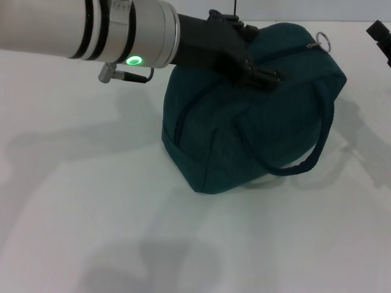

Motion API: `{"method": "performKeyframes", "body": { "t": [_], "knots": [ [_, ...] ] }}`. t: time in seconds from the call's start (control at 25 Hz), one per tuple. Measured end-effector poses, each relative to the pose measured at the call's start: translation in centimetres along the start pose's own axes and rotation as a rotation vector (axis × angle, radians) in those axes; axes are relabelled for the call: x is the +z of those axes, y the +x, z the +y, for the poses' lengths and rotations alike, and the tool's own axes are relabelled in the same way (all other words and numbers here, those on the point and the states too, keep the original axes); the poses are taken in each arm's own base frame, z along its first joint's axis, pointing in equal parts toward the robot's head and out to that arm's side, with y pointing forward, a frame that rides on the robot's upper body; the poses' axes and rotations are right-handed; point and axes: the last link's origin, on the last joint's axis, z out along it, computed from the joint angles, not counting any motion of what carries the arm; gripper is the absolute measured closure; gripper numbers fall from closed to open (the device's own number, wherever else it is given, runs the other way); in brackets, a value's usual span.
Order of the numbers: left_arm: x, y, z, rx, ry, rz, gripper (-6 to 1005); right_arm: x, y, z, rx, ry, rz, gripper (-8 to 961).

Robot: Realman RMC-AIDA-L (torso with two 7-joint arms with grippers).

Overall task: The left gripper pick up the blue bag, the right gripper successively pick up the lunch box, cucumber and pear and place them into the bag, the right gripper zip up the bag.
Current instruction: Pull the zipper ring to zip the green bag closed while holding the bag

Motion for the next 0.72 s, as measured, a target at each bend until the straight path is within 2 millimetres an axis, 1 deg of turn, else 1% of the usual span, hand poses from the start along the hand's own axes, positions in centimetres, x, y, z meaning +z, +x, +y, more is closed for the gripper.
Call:
{"method": "performKeyframes", "body": {
  "t": [0.08, 0.2, 0.4, 0.6, 0.72],
  "knots": [
    [0.0, 0.0, 0.1, 0.003, -0.009, -0.006, 120, -0.1, 0.0, 0.0, 0.000, 0.001, -0.001, 936],
    [0.0, 0.2, 0.1, 0.008, -0.014, -0.008, 121, -0.1, 0.0, -0.1, -0.003, 0.001, 0.001, 934],
    [0.3, 0.3, -0.3, -0.011, -0.014, -0.012, 122, -0.1, 0.1, -0.1, 0.000, 0.007, 0.011, 776],
    [1.2, 0.3, -0.7, -0.015, -0.016, -0.047, 124, -0.2, 0.2, -0.2, 0.008, 0.012, 0.015, 545],
    [1.7, 0.2, -0.7, -0.018, -0.020, -0.078, 125, -0.3, 0.2, -0.3, 0.014, 0.016, 0.015, 438]
  ]
}}
